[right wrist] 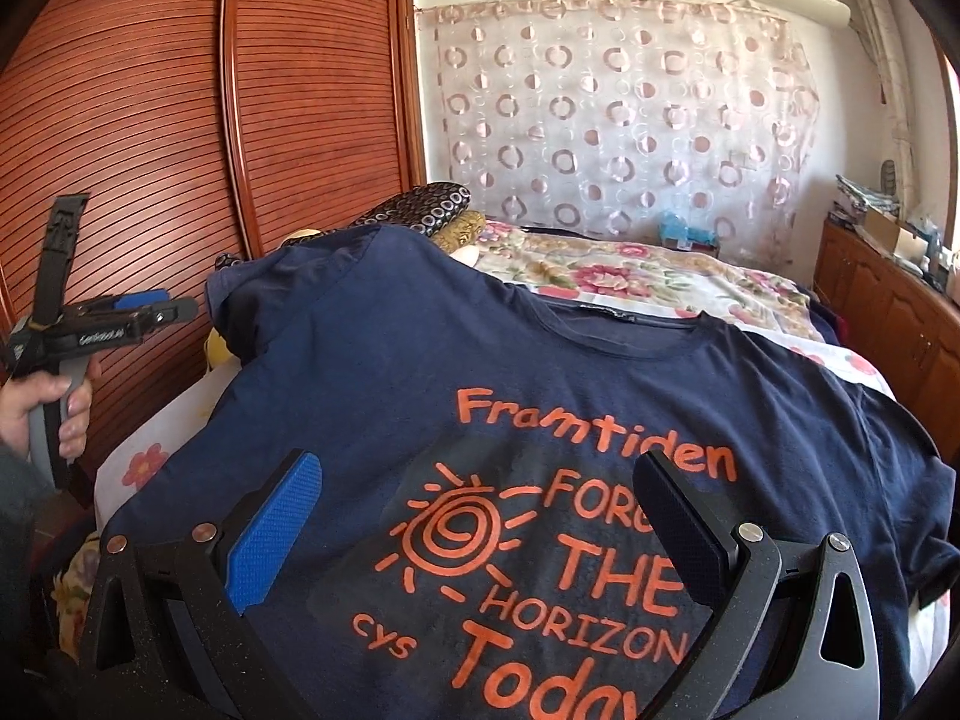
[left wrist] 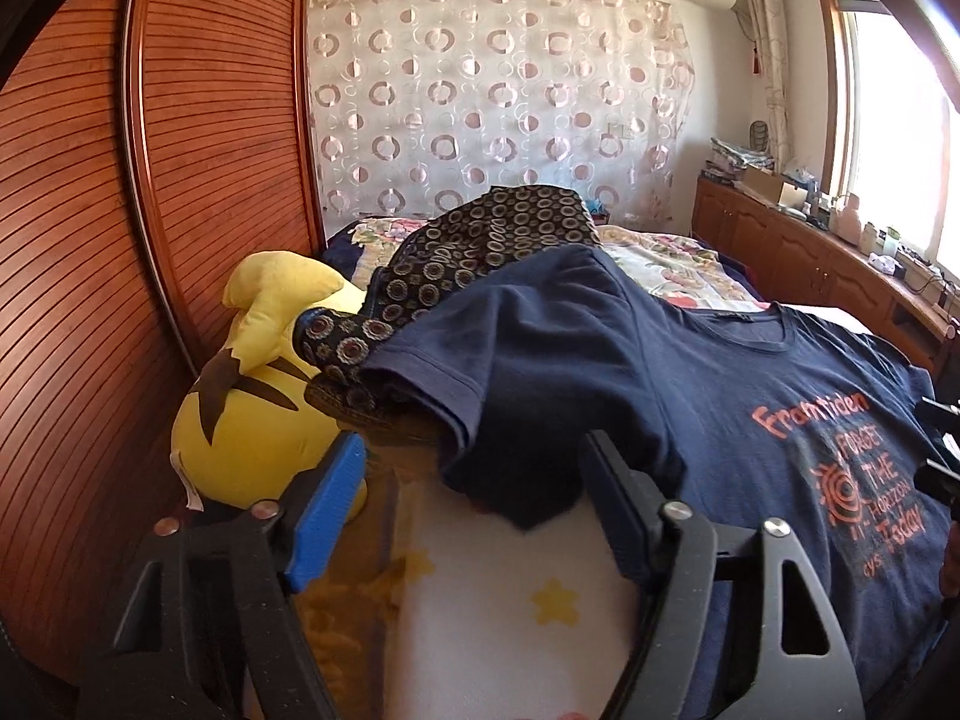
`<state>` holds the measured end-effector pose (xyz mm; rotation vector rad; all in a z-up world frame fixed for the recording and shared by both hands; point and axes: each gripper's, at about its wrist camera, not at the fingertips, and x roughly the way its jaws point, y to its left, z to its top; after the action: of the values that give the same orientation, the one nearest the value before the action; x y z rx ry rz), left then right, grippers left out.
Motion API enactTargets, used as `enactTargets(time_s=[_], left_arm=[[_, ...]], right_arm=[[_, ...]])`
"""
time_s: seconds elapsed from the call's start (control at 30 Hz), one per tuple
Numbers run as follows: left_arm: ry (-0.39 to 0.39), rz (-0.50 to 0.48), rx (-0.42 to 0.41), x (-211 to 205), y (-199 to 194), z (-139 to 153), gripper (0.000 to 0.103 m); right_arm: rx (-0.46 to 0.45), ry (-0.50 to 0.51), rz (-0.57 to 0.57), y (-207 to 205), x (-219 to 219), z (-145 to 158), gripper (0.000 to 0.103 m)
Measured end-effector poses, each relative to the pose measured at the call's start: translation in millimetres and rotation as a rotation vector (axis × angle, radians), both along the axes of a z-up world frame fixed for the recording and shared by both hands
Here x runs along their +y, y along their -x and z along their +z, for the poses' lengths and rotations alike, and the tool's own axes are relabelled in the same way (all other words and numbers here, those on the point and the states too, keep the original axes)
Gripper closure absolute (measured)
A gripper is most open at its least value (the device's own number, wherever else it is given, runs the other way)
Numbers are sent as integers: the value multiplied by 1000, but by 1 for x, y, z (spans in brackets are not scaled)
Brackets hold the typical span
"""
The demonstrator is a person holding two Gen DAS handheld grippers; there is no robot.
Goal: Fold small clothes
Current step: 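Grasp the sleeve nearest the left gripper and fold it toward the print, then open the left gripper and release the folded sleeve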
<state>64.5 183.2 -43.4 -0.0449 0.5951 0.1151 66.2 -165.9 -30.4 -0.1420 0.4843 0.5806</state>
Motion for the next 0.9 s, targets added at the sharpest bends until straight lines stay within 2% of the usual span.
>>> enactTargets(time_s=[0.07,0.23,0.43,0.53,0.57,0.7,0.9], left_arm=[[12,10,14,10,-9,-1,44],[134,-25,45,23,-21,-12,61],[157,-19,62,22,-27,-25,64],[151,-39,47,20,-29,-21,92],[142,-45,31,17,-28,-17,95],[122,-90,-16,4,-27,8,97],[72,-199,-65,-38,-36,51,97]], right_arm=[[-2,4,3,2,2,-1,0],[-3,0,5,0,1,-1,0],[2,4,1,-1,7,-3,0],[10,11,4,-4,8,-4,0],[13,12,5,-5,9,-5,0],[24,12,6,-8,7,-4,0],[27,-1,6,-10,1,-2,0]])
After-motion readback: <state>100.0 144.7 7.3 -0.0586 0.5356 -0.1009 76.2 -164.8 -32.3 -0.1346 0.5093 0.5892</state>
